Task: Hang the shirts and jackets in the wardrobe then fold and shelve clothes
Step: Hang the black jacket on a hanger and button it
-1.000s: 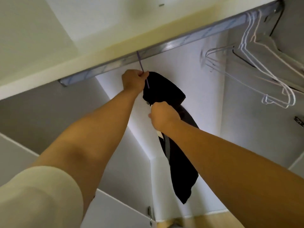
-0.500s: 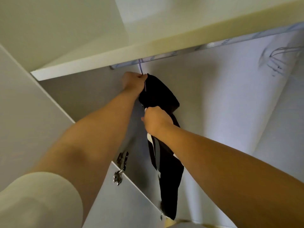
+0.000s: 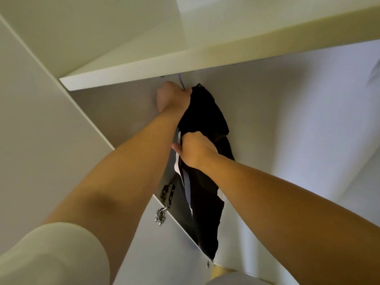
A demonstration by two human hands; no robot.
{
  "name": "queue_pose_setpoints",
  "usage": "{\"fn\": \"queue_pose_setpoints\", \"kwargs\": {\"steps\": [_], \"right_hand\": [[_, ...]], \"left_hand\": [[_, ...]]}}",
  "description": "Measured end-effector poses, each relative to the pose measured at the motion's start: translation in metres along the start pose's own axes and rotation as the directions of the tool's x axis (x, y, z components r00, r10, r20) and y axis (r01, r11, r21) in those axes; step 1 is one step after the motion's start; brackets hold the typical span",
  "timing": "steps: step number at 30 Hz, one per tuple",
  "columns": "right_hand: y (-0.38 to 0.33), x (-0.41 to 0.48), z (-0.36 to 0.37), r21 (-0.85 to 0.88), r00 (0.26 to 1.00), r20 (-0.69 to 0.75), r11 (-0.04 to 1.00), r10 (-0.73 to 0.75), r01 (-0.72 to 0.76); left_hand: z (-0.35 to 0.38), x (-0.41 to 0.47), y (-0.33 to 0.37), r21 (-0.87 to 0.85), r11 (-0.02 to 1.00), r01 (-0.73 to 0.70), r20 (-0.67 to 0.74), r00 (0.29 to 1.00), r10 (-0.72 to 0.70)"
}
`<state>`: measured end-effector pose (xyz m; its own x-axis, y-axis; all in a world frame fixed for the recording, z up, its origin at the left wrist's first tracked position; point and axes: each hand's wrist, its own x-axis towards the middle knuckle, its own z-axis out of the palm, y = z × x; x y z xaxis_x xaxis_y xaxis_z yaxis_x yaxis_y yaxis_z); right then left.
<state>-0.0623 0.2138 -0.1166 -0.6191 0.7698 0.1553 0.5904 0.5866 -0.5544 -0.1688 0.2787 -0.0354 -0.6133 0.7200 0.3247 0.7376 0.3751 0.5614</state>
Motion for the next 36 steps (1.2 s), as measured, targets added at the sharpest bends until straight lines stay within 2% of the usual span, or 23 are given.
{"fn": "queue_pose_setpoints", "kwargs": {"steps": [3, 5, 6, 8, 12, 17, 19, 21, 25, 29, 32, 34, 36], "right_hand": [[0.025, -0.012, -0.006, 0.149, 0.999, -0.045, 0.988, -0.020, 0.027], [0.051, -0.023, -0.012, 0.360, 0.987, -0.094, 0.929, 0.127, -0.085], [0.066, -0.029, -0.016, 0.476, 0.965, -0.104, 0.864, 0.242, -0.165], [0.095, -0.045, -0.025, 0.638, 0.888, -0.128, 0.722, 0.441, -0.266], [0.147, -0.089, -0.059, 0.742, 0.703, -0.239, 0.593, 0.670, -0.313], [0.201, -0.162, -0.118, 0.886, 0.401, -0.273, 0.391, 0.875, -0.250], [0.217, -0.197, -0.140, 0.924, 0.294, -0.273, 0.335, 0.916, -0.184], [0.227, -0.231, -0.157, 0.938, 0.223, -0.280, 0.316, 0.934, -0.144], [0.240, -0.288, -0.182, 0.917, 0.120, -0.368, 0.381, 0.922, -0.120], [0.247, -0.325, -0.196, 0.883, -0.044, -0.450, 0.437, 0.892, -0.172], [0.254, -0.337, -0.200, 0.876, -0.185, -0.469, 0.428, 0.864, -0.223], [0.262, -0.343, -0.204, 0.854, -0.231, -0.497, 0.425, 0.836, -0.300], [0.268, -0.347, -0.210, 0.822, -0.224, -0.525, 0.422, 0.821, -0.382]], "left_hand": [[-0.001, -0.019, 0.013, 0.096, 0.990, -0.102, -0.016, 0.994, 0.104], [0.010, -0.038, 0.028, 0.127, 0.975, -0.183, 0.049, 0.983, 0.178], [0.019, -0.050, 0.037, 0.113, 0.967, -0.226, 0.100, 0.971, 0.216], [0.039, -0.075, 0.058, 0.025, 0.957, -0.288, 0.199, 0.940, 0.278], [0.090, -0.126, 0.117, -0.218, 0.917, -0.333, 0.373, 0.840, 0.394], [0.133, -0.195, 0.204, -0.429, 0.851, -0.301, 0.487, 0.717, 0.499], [0.146, -0.221, 0.236, -0.526, 0.822, -0.217, 0.534, 0.669, 0.518], [0.158, -0.244, 0.264, -0.607, 0.792, -0.057, 0.599, 0.623, 0.503], [0.180, -0.280, 0.306, -0.673, 0.705, 0.223, 0.695, 0.517, 0.500], [0.201, -0.302, 0.341, -0.660, 0.665, 0.350, 0.732, 0.499, 0.464], [0.213, -0.309, 0.358, -0.647, 0.668, 0.369, 0.745, 0.494, 0.449], [0.221, -0.311, 0.366, -0.629, 0.674, 0.388, 0.762, 0.480, 0.435], [0.227, -0.312, 0.372, -0.607, 0.676, 0.417, 0.782, 0.464, 0.416]]}}
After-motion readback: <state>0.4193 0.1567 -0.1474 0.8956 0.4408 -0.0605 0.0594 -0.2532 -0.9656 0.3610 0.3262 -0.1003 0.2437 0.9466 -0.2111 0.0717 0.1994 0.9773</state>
